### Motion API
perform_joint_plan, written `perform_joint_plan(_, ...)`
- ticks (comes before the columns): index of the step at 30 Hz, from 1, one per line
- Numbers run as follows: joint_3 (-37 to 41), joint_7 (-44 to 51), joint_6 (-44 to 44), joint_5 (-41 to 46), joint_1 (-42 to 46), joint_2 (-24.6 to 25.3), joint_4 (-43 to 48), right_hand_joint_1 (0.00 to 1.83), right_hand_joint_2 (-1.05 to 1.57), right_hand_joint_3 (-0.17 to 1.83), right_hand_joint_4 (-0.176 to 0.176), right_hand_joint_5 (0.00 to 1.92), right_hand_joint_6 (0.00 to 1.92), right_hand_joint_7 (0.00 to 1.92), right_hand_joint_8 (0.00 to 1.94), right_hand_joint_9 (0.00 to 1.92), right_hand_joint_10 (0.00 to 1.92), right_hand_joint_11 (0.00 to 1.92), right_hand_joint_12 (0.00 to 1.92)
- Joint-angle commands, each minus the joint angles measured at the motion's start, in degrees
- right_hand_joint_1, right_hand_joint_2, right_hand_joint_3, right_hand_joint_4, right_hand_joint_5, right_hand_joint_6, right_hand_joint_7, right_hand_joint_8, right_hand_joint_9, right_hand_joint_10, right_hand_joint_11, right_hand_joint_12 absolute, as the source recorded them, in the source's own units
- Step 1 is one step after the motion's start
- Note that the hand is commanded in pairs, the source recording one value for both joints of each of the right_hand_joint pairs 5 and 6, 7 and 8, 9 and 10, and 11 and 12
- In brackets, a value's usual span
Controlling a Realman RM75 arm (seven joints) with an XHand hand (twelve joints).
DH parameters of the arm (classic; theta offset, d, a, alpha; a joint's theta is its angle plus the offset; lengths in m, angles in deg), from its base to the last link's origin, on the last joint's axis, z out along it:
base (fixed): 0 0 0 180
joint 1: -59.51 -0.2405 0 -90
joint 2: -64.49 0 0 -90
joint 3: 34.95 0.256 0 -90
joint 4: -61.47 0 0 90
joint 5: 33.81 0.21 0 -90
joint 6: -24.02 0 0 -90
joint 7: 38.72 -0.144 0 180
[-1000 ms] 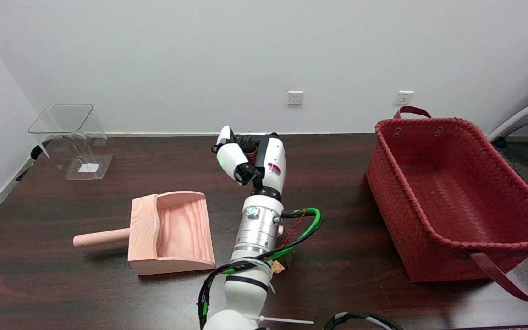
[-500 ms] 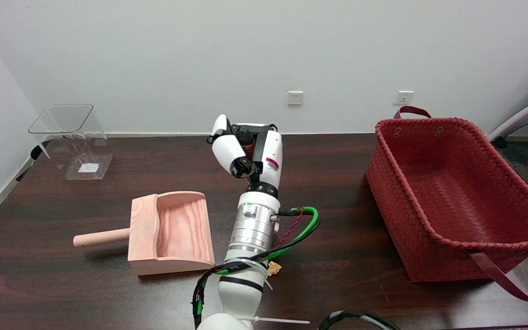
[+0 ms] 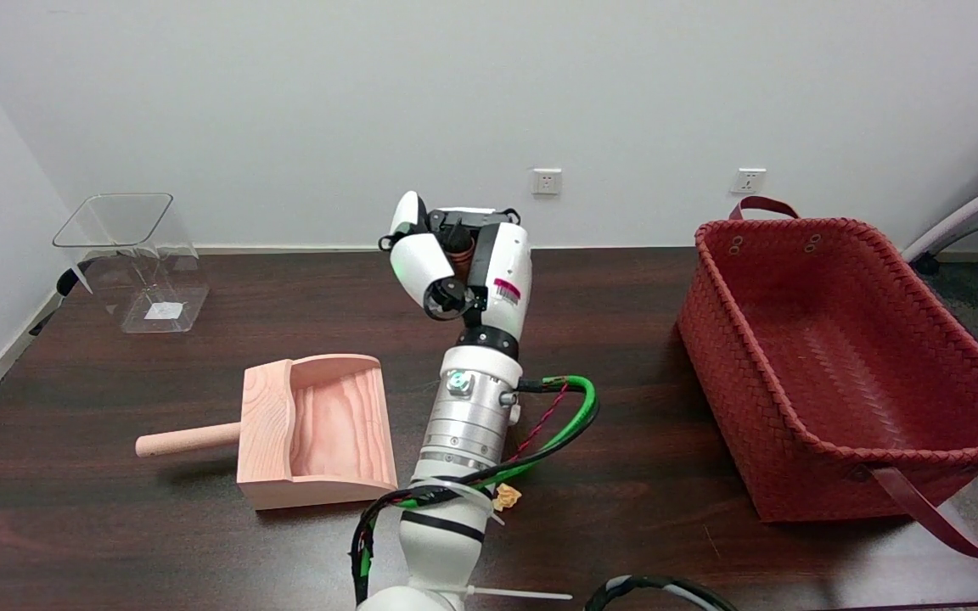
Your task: Use the broom to sweep the yellow paper into the dustpan.
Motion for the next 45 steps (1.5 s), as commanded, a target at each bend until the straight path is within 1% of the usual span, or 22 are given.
perform_joint_plan(1,-2.36,16.99,0.28,-1.96,5.69,0.57,9.81,1.03,1.57,0.62,0.0,1.92,1.92,1.92,1.92,1.92,1.92,1.92,1.92)
perform_joint_plan(4,-2.52,17.81,0.68,-3.52,5.76,0.73,8.86,1.03,1.57,0.65,0.0,1.92,1.92,1.92,1.92,1.92,1.92,1.92,1.92)
perform_joint_plan(7,-2.68,19.3,0.44,-1.15,5.69,0.97,8.84,1.03,1.57,0.66,0.0,1.92,1.92,1.92,1.92,1.92,1.92,1.92,1.92)
perform_joint_plan(10,-2.52,18.15,-0.87,1.41,5.51,0.57,7.69,1.03,1.57,0.66,0.0,1.92,1.92,1.92,1.92,1.92,1.92,1.92,1.92)
perform_joint_plan(14,-1.8,12.35,-0.6,1.73,3.2,-0.71,2.29,1.03,1.57,0.68,0.0,1.92,1.92,1.92,1.92,1.92,1.92,1.92,1.92)
perform_joint_plan(16,-1.54,11.38,-0.5,2.39,2.17,-1.2,0.43,1.03,1.57,0.69,0.0,1.92,1.92,1.92,1.92,1.92,1.92,1.92,1.92)
perform_joint_plan(17,-10.47,9.9,6.06,3.97,1.12,2.72,7.5,1.03,1.57,0.69,0.0,1.92,1.92,1.92,1.92,1.92,1.92,1.92,1.92)
perform_joint_plan(18,-1.32,8.55,-0.83,3.42,1.22,-1.95,-1.0,1.03,1.57,0.7,0.0,1.92,1.92,1.92,1.92,1.92,1.92,1.92,1.92)
perform_joint_plan(20,-1.08,5.34,-1.0,5.0,0.34,-2.7,-3.07,1.03,1.57,0.7,0.0,1.92,1.92,1.92,1.92,1.92,1.92,1.92,1.92)
perform_joint_plan(25,-1.0,3.17,-1.08,7.24,0.17,-2.7,-6.55,1.02,1.57,0.71,0.0,1.92,1.92,1.92,1.92,1.92,1.92,1.92,1.92)
perform_joint_plan(26,-10.57,2.65,6.21,9.04,-0.56,1.88,0.61,1.02,1.57,0.72,0.0,1.92,1.92,1.92,1.92,1.92,1.92,1.92,1.92)
perform_joint_plan(27,-1.02,2.72,-1.17,7.66,-0.16,-2.66,-7.94,1.02,1.57,0.73,0.0,1.92,1.92,1.92,1.92,1.92,1.92,1.92,1.92)
perform_joint_plan(32,-0.52,-5.46,-1.97,7.96,-2.22,-3.42,-13.37,1.01,1.57,0.76,0.0,1.92,1.92,1.92,1.92,1.92,1.92,1.92,1.92)
perform_joint_plan(39,-0.37,-6.58,-4.75,9.24,-3.01,-2.38,-13.68,1.01,1.57,0.75,0.0,1.92,1.92,1.92,1.92,1.92,1.92,1.92,1.92)
perform_joint_plan(40,-0.37,-7.3,-5.55,9.24,-3.33,-2.47,-13.52,0.98,1.57,0.76,0.0,1.92,1.92,1.92,1.92,1.92,1.92,1.92,1.92)
perform_joint_plan(41,-0.37,-7.62,-5.95,9.24,-3.5,-2.47,-13.44,1.01,1.57,0.76,0.0,1.92,1.92,1.92,1.92,1.92,1.92,1.92,1.92)
perform_joint_plan(45,-0.37,-7.86,-7.23,9.32,-5.41,-2.15,-13.36,1.02,1.57,0.76,0.0,1.92,1.92,1.92,1.92,1.92,1.92,1.92,1.92)
